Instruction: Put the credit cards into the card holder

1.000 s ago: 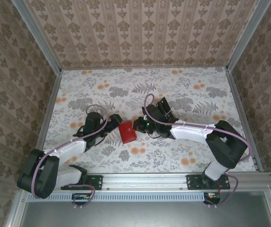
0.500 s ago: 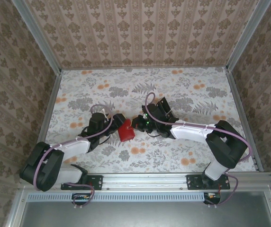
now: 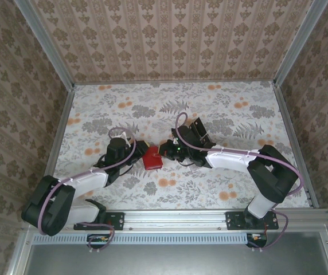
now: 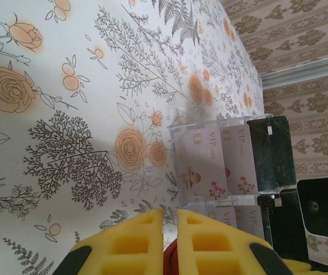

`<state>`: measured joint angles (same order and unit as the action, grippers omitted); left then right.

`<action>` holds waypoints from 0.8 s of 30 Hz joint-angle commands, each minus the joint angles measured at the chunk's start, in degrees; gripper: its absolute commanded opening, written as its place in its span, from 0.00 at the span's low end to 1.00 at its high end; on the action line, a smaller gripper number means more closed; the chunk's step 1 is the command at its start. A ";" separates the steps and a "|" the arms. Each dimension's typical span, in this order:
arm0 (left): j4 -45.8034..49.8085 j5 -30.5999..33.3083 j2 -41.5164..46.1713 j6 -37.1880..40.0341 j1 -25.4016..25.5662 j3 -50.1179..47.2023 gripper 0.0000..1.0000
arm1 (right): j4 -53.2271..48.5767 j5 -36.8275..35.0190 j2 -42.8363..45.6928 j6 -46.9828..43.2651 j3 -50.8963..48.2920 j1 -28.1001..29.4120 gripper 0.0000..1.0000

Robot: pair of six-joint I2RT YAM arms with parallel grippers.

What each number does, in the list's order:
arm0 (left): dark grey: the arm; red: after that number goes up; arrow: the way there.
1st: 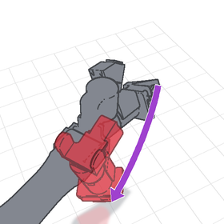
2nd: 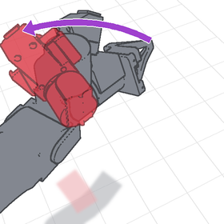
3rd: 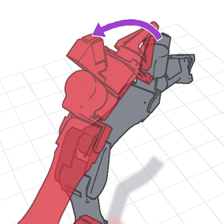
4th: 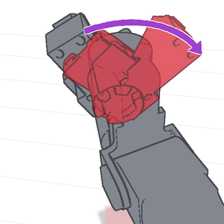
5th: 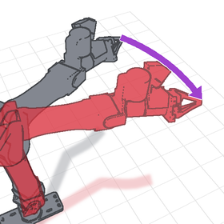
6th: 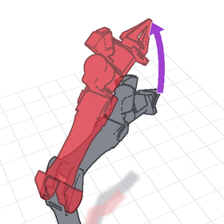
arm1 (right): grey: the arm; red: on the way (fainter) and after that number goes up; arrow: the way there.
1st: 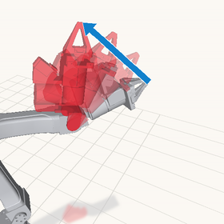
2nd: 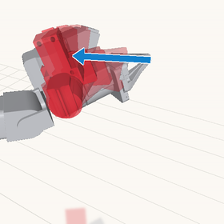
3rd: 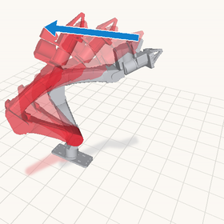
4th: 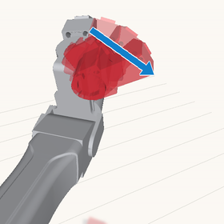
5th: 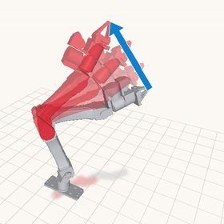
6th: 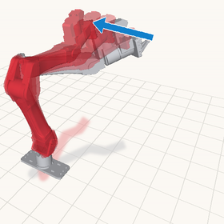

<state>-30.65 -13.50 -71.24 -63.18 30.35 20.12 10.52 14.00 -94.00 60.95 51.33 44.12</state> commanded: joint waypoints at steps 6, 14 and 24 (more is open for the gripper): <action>8.05 2.74 4.81 7.59 0.24 2.17 0.00 | -16.83 -10.14 6.96 -10.24 4.61 0.90 0.47; 12.47 4.35 7.69 10.35 0.26 3.34 0.00 | -28.21 -19.64 6.34 -19.14 12.35 6.86 0.57; 12.93 4.66 7.69 9.51 0.33 3.86 0.00 | -31.50 -23.33 -1.65 -22.28 20.68 12.03 0.63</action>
<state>-18.57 -9.61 -64.60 -54.54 30.35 21.93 -17.34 -6.24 -93.91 40.60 70.15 55.59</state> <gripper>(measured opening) 0.108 0.625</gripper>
